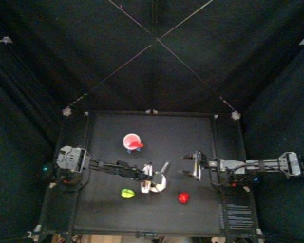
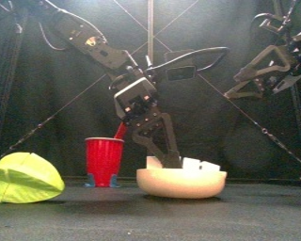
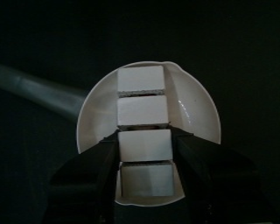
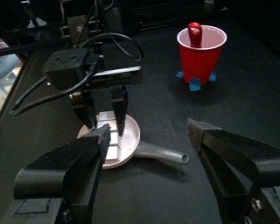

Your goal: Place sushi roll above starfruit

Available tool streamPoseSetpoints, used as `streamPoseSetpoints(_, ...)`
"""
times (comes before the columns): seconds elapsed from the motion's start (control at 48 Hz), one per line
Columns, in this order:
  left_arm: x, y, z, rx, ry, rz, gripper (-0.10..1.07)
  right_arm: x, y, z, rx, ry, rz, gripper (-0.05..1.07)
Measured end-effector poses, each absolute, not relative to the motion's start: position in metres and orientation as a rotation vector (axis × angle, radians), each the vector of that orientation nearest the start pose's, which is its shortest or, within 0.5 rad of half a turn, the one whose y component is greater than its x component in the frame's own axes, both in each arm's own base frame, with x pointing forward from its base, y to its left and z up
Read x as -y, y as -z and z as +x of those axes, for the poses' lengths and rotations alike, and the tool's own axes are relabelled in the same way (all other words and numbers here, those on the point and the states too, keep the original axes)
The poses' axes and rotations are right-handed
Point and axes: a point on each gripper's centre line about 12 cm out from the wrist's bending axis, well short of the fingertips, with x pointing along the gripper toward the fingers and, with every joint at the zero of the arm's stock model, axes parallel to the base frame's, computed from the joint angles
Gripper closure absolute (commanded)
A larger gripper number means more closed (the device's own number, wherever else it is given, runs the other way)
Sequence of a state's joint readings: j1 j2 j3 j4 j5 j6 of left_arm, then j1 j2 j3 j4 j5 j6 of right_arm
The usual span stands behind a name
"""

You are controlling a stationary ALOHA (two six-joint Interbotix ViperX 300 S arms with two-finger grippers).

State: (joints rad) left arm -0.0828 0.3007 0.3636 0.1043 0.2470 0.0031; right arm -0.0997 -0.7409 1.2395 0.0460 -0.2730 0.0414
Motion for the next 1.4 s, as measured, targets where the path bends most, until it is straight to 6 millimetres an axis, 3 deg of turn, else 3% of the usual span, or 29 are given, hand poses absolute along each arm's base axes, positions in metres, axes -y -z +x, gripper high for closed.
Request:
streamPoseSetpoints(0.312, 0.036, -0.142, 0.453, -0.841, 0.102, 0.145, 0.47, 0.024, -0.218, 0.219, -0.222, 0.122, 0.094, 0.03)
streamPoseSetpoints(0.5, 0.035, -0.149, 0.443, -0.834, 0.105, 0.158, 0.47, 0.024, -0.218, 0.219, -0.222, 0.123, 0.097, 0.03)
streamPoseSetpoints(0.625, 0.033, -0.160, 0.429, -0.818, 0.110, 0.187, 0.48, 0.024, -0.218, 0.219, -0.222, 0.122, 0.094, 0.03)
streamPoseSetpoints(0.896, 0.025, -0.179, 0.379, -0.788, 0.125, 0.282, 0.48, 0.024, -0.217, 0.219, -0.225, 0.122, 0.094, 0.03)
streamPoseSetpoints(1.146, 0.020, -0.166, 0.338, -0.773, 0.136, 0.283, 0.48, 0.023, -0.217, 0.219, -0.227, 0.121, 0.094, 0.03)
streamPoseSetpoints(1.396, -0.005, -0.148, 0.311, -0.751, 0.082, 0.242, 0.48, 0.024, -0.214, 0.220, -0.241, 0.123, 0.095, 0.03)
